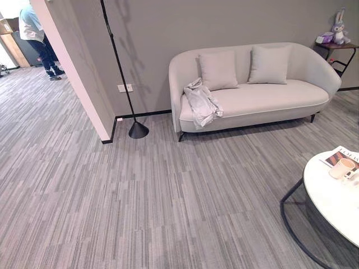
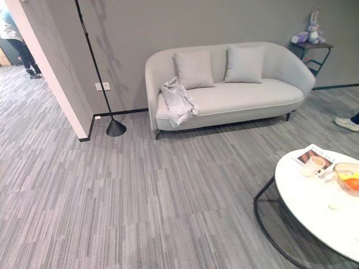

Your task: Hang the clothes on the sofa on the clothes rack.

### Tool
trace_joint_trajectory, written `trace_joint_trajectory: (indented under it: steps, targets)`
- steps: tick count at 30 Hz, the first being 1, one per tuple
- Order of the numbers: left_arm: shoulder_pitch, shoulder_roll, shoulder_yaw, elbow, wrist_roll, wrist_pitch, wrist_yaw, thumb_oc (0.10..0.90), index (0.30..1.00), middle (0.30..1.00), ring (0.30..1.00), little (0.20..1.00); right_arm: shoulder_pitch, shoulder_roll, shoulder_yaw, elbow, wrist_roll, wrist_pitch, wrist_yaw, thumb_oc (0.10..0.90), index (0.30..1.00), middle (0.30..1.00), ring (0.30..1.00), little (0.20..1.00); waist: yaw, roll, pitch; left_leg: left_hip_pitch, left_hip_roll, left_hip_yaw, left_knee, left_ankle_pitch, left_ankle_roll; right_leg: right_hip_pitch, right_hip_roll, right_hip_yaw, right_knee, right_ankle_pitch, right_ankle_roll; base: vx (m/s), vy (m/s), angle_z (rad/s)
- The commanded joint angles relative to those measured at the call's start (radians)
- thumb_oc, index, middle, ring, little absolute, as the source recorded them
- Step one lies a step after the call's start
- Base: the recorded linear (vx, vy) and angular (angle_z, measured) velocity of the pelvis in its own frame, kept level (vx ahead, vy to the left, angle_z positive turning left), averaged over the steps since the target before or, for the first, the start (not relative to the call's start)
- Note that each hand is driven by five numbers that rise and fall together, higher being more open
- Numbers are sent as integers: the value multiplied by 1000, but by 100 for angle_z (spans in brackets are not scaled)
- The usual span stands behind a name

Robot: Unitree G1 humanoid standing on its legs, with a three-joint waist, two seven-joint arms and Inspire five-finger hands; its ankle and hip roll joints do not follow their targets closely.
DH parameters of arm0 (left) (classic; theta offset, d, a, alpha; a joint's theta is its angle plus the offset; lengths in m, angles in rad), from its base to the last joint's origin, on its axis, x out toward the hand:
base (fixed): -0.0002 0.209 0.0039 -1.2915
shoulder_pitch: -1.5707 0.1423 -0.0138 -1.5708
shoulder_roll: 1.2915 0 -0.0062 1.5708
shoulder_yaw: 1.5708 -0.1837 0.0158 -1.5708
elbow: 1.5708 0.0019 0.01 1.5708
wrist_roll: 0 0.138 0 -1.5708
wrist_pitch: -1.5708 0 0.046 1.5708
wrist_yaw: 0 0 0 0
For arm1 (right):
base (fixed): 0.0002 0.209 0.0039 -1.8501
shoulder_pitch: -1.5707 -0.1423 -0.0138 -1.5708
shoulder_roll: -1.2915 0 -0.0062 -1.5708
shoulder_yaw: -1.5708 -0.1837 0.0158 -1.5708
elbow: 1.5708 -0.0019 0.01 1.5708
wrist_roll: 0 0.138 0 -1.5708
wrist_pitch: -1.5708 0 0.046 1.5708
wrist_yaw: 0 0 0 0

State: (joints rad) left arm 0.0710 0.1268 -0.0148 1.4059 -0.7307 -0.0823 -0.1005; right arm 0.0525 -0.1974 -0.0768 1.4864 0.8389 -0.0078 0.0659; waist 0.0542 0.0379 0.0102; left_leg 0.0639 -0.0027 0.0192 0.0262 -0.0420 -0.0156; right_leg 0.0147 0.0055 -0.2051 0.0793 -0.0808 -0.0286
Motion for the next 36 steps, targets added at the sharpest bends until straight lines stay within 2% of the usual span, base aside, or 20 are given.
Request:
trace_joint_trajectory:
  steps: [1, 22, 26, 28, 30, 31, 33, 34, 36]
  targets:
    - [-38, -25, -6, 43, 57, -34, -16, 800, 900, 900, 900, 900, -56, -14, -1, 55, -13, -13, 27, 800, 900, 900, 900, 900, -9, -41, -13, -20, -33, 13, -105, 46, -5, 98, -33, 33, -167, 28, 87, 0, 0, 0]
    - [-44, -15, -23, 62, 121, -44, -5, 800, 900, 900, 900, 900, -52, -4, 28, 41, -62, -10, 36, 800, 900, 900, 900, 900, -3, -34, -9, -6, -59, -6, -113, 24, 14, 112, -57, 17, -165, 24, 101, 26, 43, 1]
    - [-52, -8, -33, 62, 132, -47, -1, 800, 900, 900, 900, 900, -60, 0, 43, 36, -86, -10, 39, 800, 900, 900, 900, 900, 0, -34, -5, -9, -71, -14, -113, 20, 27, 98, -68, 5, -121, 10, 103, 26, 84, 4]
    - [-65, 2, -37, 56, 132, -47, 4, 800, 900, 900, 900, 900, -77, 6, 60, 17, -113, -15, 43, 800, 900, 900, 900, 900, 1, -28, 20, -10, -65, -7, -113, 18, 42, 34, -73, -6, 11, -17, 110, -38, 97, 2]
    - [-72, 7, -36, 53, 141, -50, 8, 800, 900, 900, 900, 900, -86, 11, 69, 6, -127, -15, 48, 800, 900, 900, 900, 900, 3, -17, 39, -2, -60, 3, -113, 12, 49, -27, -89, -33, 142, -20, 148, -25, 82, -2]
    - [-73, 7, -35, 53, 141, -50, 8, 800, 900, 900, 900, 900, -87, 11, 69, 5, -127, -15, 47, 800, 900, 900, 900, 900, 3, -18, 39, -3, -61, 4, -113, 12, 50, -32, -91, -32, 149, -23, 149, 2, 73, -7]
    - [-79, 15, -31, 54, 148, -49, 11, 800, 900, 900, 900, 900, -88, 16, 67, 2, -129, -11, 57, 800, 900, 900, 900, 900, -2, -5, 60, 21, -52, 10, -113, 1, 57, -108, -120, -62, 302, 8, 190, 67, 66, -10]
    - [-82, 18, -35, 54, 156, -48, 14, 800, 900, 900, 900, 900, -84, 17, 63, -4, -124, -12, 55, 800, 900, 900, 900, 900, -4, -5, 69, 40, -48, 16, -113, -12, 58, -139, -156, -93, 332, 43, 200, 170, 3, -14]
    - [-90, 24, -43, 56, 174, -48, 16, 800, 900, 900, 900, 900, -77, 16, 57, -3, -115, -15, 52, 800, 900, 900, 900, 900, -9, -7, 72, 48, -42, 11, -113, -25, 53, -153, -177, -103, 249, 37, 175, 207, -92, -4]
